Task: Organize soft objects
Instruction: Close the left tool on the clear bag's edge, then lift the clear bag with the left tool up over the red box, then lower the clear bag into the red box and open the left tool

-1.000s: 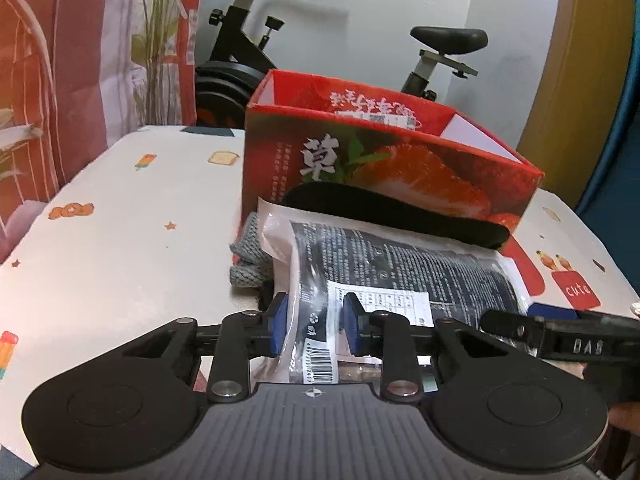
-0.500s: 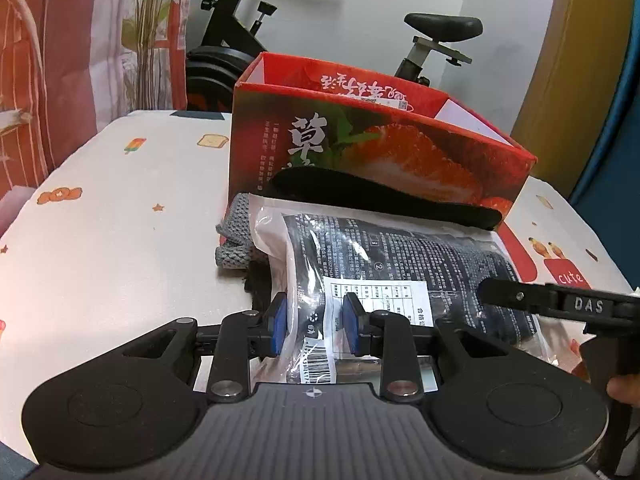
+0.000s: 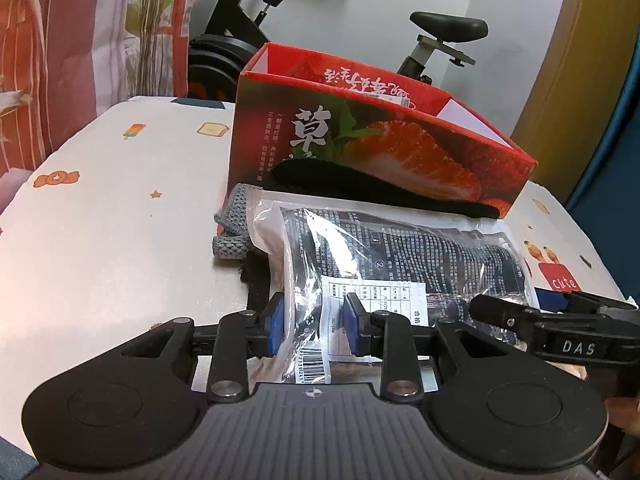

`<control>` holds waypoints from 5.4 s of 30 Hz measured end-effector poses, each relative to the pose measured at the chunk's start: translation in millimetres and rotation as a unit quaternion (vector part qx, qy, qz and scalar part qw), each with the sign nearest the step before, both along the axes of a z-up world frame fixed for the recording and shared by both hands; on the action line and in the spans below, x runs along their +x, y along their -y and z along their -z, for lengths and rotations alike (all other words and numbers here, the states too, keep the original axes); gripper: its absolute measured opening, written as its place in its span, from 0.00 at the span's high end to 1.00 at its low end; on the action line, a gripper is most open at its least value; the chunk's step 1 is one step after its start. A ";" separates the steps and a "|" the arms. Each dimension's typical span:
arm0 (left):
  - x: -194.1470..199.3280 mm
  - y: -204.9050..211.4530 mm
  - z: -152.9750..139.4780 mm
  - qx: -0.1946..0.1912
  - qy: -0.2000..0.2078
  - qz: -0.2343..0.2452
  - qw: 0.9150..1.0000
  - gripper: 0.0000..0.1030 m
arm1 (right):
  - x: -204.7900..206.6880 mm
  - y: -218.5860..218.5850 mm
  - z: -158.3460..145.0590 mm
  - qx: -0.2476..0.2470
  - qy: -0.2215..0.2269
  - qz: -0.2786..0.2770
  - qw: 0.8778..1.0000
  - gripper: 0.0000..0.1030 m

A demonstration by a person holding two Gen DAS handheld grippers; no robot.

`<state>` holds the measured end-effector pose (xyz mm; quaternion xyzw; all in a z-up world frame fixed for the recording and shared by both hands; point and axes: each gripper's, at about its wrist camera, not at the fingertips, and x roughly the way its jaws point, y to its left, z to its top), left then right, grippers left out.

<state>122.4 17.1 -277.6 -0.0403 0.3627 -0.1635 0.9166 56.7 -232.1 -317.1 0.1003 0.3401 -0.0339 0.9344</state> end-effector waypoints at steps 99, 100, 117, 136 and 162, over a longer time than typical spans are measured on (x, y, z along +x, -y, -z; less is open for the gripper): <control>143.1 41.2 -106.5 -0.004 0.075 0.039 0.996 0.52 | 169.6 80.6 -136.5 0.002 0.026 -0.033 0.999 0.39; 148.4 41.1 -104.3 -0.005 0.071 0.039 0.997 0.52 | 174.0 82.1 -134.6 0.001 0.023 -0.032 0.999 0.39; 212.2 49.1 -86.4 0.011 0.026 0.033 0.999 0.52 | 240.1 103.8 -106.7 0.013 -0.043 -0.027 0.999 0.40; 242.8 64.1 -60.3 0.079 -0.039 0.060 0.994 0.52 | 268.3 90.4 -74.3 -0.042 -0.134 -0.035 0.989 0.40; 227.5 69.3 -79.2 0.072 0.012 0.072 0.995 0.52 | 286.8 57.1 -57.2 -0.133 -0.224 -0.033 0.965 0.34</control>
